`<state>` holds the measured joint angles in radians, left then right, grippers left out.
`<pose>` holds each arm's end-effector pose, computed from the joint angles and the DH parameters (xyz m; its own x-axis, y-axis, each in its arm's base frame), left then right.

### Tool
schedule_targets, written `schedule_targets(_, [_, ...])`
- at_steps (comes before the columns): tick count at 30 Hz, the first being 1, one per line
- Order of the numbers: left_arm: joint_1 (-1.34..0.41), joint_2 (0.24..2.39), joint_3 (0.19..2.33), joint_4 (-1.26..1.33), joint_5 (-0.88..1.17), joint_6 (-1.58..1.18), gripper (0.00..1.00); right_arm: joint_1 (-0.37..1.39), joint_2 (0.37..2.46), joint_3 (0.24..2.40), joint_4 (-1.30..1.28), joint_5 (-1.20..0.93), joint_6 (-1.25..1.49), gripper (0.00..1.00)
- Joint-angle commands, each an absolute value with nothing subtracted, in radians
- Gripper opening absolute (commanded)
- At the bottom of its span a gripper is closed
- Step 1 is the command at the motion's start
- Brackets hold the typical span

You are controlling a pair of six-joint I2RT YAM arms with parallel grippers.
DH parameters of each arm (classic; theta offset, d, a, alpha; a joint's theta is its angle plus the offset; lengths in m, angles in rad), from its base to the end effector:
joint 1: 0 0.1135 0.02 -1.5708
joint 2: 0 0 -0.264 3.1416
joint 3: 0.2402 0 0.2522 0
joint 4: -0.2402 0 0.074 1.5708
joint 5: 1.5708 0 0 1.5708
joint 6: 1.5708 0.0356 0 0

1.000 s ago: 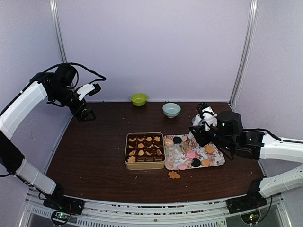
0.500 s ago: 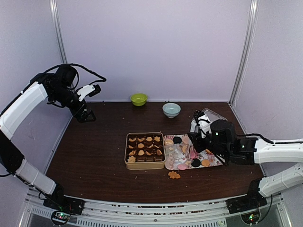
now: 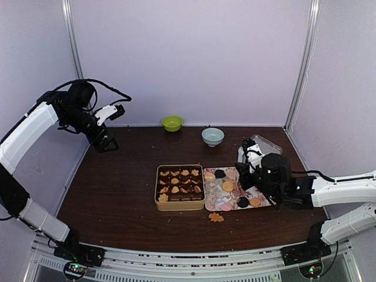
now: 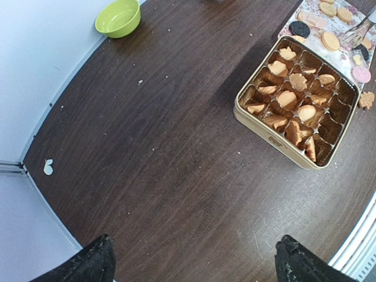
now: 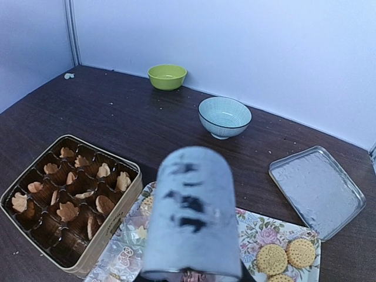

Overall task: Pack the cookies
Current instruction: Pick up the fake cookies from the plate, then place the fake cookies in the empty pocket of the box.

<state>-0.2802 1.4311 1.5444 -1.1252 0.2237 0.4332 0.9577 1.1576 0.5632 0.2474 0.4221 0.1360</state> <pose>0.2645 -0.0843 0.3701 -0.5789 0.5925 -0.5602 0.6894 0.7225 0.0519 0.1562 0.1966 0.2316 -0.2650 -0.1617 -0.9506 -0.4930 0.8700 -0.0105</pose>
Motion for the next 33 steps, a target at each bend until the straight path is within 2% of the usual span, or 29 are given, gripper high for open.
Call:
schedule_targets(1, [-0.271, 1.41, 1.54, -1.095, 0.244, 0.442, 0.97, 0.966, 1.101, 0.566, 0.243, 0.479, 0.133, 0.07])
schedule_targets(5, [-0.271, 1.41, 1.54, -1.095, 0.256, 0.44, 0.97, 0.967, 1.06, 0.578, 0.215, 0.491, 0.102, 0.0])
schedule_targets(13, [-0.271, 1.399, 1.536, -1.095, 0.261, 0.439, 0.97, 0.985, 1.048, 0.696, 0.22, 0.341, 0.073, 0.0])
schedule_targets(24, [-0.217, 1.402, 1.49, -1.092, 0.264, 0.433, 0.98, 1.13, 1.399, 1.006, 0.388, 0.05, 0.086, 0.0])
schedule_targets(33, [-0.213, 1.39, 1.468, -1.092, 0.261, 0.435, 0.98, 1.146, 1.579, 1.115, 0.429, -0.018, 0.076, 0.0])
